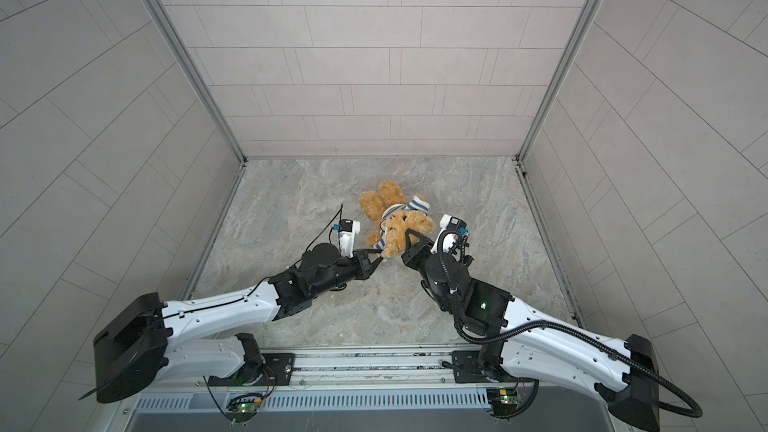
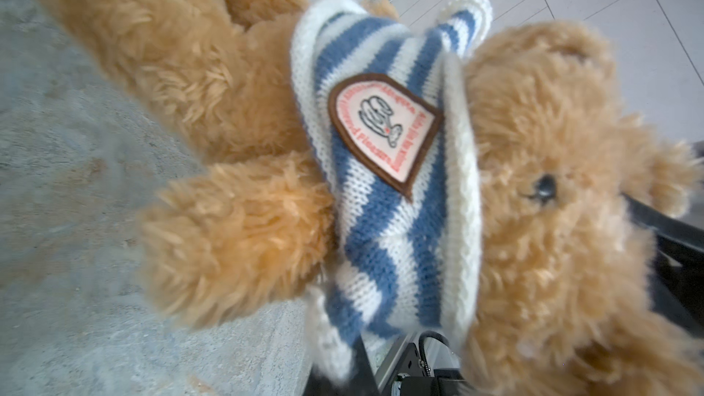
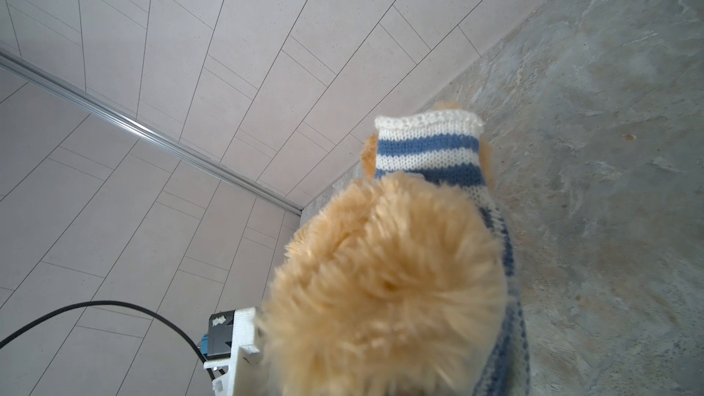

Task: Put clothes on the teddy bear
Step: 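Regrasp the sweater edges with both grippers and tug it down again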

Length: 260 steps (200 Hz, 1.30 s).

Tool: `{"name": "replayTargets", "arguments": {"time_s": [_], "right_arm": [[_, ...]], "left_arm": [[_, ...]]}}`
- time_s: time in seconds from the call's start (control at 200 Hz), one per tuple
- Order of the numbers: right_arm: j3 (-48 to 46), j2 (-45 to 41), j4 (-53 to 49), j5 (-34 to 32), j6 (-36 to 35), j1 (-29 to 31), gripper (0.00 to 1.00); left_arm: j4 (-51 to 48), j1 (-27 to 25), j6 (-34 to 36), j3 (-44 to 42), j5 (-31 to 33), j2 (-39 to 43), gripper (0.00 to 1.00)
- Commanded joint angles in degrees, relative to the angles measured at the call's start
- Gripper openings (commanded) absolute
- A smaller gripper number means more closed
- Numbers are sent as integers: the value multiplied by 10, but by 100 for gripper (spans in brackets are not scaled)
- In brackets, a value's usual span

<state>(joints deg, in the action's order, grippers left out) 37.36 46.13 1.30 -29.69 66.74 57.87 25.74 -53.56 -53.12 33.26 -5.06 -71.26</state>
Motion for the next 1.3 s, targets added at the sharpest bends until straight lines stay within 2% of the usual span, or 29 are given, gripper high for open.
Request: {"name": "replayTargets", "arguments": {"time_s": [0.0, 0.235, 0.36, 0.491, 0.636, 0.726, 0.811, 0.941, 1.086, 1.206, 1.297], "right_arm": [[11, -26, 20, -1, 8, 2, 0], [20, -43, 12, 21, -9, 2, 0], [24, -39, 7, 37, -31, 2, 0], [11, -27, 21, 71, -55, -6, 0], [2, -15, 18, 118, -103, -32, 0], [-10, -1, 43, 173, -145, -61, 0], [-13, 23, 60, 233, -188, -94, 0], [1, 76, 83, 359, -255, -143, 0], [54, 140, 45, 474, -354, -141, 0], [74, 166, -5, 531, -420, -128, 0], [75, 174, -59, 536, -472, -121, 0]], "left_arm": [[-29, 25, 10, -24, 20, 2, 0], [-62, 74, 45, -39, 10, 28, 0], [-86, 81, 71, -32, 8, 47, 0], [-74, 81, 88, -31, -35, 57, 0], [-94, 70, 111, -45, -78, 87, 24], [-127, 68, 122, -60, -97, 119, 36], [-168, 68, 134, -72, -101, 155, 42], [-242, 87, 152, -71, -102, 206, 43], [-314, 165, 175, -48, -147, 247, 41], [-371, 217, 210, -7, -172, 257, 43], [-395, 243, 231, 15, -187, 248, 45]]}}
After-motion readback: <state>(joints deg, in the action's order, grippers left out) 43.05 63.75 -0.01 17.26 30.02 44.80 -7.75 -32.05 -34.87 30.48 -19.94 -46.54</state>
